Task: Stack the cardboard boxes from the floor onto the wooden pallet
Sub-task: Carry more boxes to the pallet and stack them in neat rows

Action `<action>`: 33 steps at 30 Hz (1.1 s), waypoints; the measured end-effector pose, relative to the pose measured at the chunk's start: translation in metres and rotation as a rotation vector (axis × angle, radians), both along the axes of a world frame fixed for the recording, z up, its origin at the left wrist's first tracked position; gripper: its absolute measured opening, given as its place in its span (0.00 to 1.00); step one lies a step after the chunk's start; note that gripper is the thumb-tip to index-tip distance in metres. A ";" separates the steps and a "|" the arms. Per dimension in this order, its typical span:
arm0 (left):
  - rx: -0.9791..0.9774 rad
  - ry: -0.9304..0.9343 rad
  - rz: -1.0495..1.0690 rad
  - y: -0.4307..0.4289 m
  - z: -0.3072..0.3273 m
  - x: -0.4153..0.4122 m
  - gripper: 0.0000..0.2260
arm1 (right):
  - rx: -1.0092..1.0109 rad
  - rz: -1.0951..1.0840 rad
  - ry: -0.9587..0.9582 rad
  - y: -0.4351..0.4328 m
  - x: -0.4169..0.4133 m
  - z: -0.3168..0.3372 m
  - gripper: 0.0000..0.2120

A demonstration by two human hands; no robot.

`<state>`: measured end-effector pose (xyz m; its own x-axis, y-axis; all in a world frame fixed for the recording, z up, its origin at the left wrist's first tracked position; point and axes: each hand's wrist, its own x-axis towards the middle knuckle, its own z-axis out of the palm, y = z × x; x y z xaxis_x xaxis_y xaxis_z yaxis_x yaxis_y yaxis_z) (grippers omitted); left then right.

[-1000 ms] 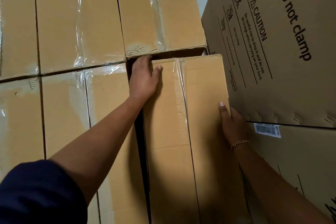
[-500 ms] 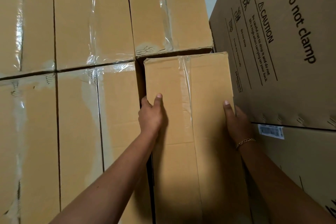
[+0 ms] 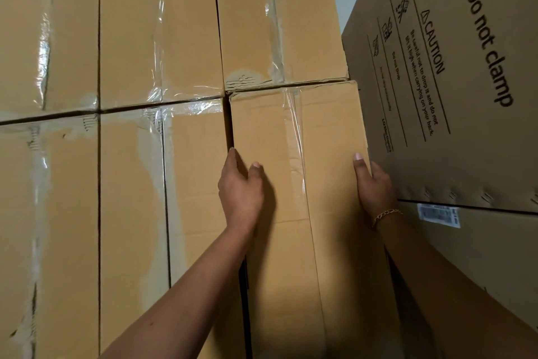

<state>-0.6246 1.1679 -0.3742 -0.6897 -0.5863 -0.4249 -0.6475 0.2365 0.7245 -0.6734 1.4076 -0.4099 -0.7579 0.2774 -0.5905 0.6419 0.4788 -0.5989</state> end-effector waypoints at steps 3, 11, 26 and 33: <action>-0.033 0.102 -0.018 -0.010 0.003 0.013 0.26 | 0.012 0.004 0.014 -0.001 0.001 -0.001 0.36; -0.642 -0.037 -0.532 -0.057 -0.007 0.017 0.34 | -0.071 -0.011 -0.040 0.002 -0.001 0.004 0.44; -0.701 -0.156 -0.645 -0.069 -0.044 0.023 0.37 | -0.057 0.015 0.002 -0.004 0.001 -0.007 0.33; -0.700 -0.174 -0.675 -0.070 -0.042 0.023 0.38 | -0.101 0.024 -0.039 0.000 0.001 -0.004 0.43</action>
<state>-0.6014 1.0982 -0.4160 -0.9328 -0.2502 -0.2595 -0.3028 0.9344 0.1876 -0.6724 1.4076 -0.4141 -0.7398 0.1966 -0.6434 0.6543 0.4330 -0.6200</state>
